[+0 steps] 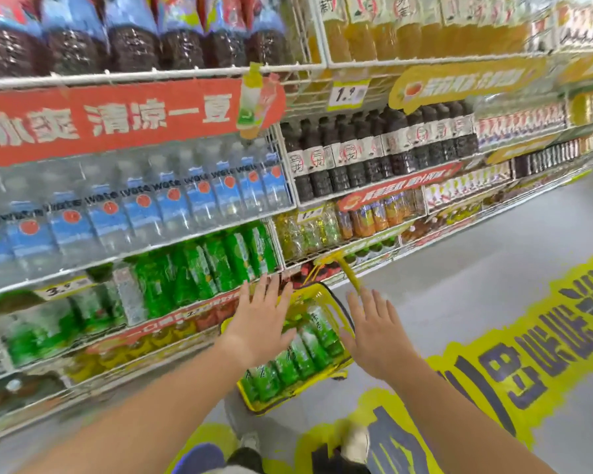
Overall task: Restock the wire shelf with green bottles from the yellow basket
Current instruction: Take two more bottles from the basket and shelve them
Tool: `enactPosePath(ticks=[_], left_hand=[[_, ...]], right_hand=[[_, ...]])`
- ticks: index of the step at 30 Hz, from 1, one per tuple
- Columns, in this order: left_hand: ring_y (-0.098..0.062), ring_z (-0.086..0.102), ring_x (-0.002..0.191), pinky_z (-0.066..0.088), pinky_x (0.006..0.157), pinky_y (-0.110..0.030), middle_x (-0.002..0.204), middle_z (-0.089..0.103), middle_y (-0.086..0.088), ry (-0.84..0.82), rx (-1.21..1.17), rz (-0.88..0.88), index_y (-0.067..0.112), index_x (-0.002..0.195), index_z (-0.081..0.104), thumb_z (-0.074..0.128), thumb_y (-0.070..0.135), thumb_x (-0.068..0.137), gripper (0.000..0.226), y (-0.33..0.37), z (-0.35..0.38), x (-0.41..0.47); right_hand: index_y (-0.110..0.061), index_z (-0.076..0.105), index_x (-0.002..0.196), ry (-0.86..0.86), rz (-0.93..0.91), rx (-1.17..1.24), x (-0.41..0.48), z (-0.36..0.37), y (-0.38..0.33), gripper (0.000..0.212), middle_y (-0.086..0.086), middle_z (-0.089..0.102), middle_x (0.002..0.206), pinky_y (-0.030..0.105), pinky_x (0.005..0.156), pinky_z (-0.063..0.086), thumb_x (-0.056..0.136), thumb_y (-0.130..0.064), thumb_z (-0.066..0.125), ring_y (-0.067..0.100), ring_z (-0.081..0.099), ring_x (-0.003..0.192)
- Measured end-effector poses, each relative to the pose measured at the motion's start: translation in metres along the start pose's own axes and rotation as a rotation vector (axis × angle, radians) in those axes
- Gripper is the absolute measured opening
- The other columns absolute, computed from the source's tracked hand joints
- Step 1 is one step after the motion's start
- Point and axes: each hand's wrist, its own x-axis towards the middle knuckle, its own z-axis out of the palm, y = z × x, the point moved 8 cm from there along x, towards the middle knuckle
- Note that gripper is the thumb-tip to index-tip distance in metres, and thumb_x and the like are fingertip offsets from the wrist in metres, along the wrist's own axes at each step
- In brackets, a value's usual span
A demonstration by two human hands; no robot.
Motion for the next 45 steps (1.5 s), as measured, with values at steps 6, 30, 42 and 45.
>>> enactPosePath(ticks=[6,30,42,45], left_hand=[[-0.039,-0.001,0.154,0.008,0.12,-0.063,0.168,-0.002,-0.017,-0.047,-0.072,-0.234,0.015,0.161,-0.003,0.027,0.069,0.096,0.09,-0.008,0.034,0.023],[-0.045,-0.004,0.153,0.013,0.119,-0.064,0.166,-0.01,-0.024,-0.48,-0.237,-0.63,0.006,0.156,-0.019,0.023,0.062,0.1,0.089,0.054,0.339,0.094],[-0.036,0.039,0.143,0.041,0.114,-0.049,0.164,0.021,-0.015,-0.377,-0.999,-1.14,0.006,0.159,-0.004,0.063,0.04,0.095,0.1,0.053,0.452,0.106],[-0.034,0.057,0.126,0.054,0.1,-0.046,0.153,0.036,-0.021,-0.422,-1.032,-1.207,0.001,0.157,-0.003,0.068,0.042,0.091,0.106,0.053,0.463,0.113]], right_hand=[[-0.006,0.046,0.145,-0.043,-0.213,-0.036,0.07,0.037,0.012,0.078,0.026,0.047,0.145,0.059,0.102,0.042,0.091,-0.058,0.025,0.046,0.043,0.133],[-0.016,-0.005,0.157,-0.456,-0.524,-0.003,0.202,0.337,0.042,0.076,0.015,0.001,0.164,0.045,0.121,0.015,0.101,-0.054,0.028,0.034,0.004,0.151],[-0.02,-0.002,0.156,-0.51,-0.194,0.423,0.25,0.417,0.039,0.081,0.012,0.019,0.16,0.05,0.112,0.034,0.098,-0.047,0.048,0.037,0.031,0.141],[-0.018,0.001,0.156,-0.512,-0.102,0.468,0.258,0.426,0.04,0.085,0.013,0.024,0.158,0.05,0.105,0.042,0.095,-0.046,0.054,0.038,0.043,0.133]])
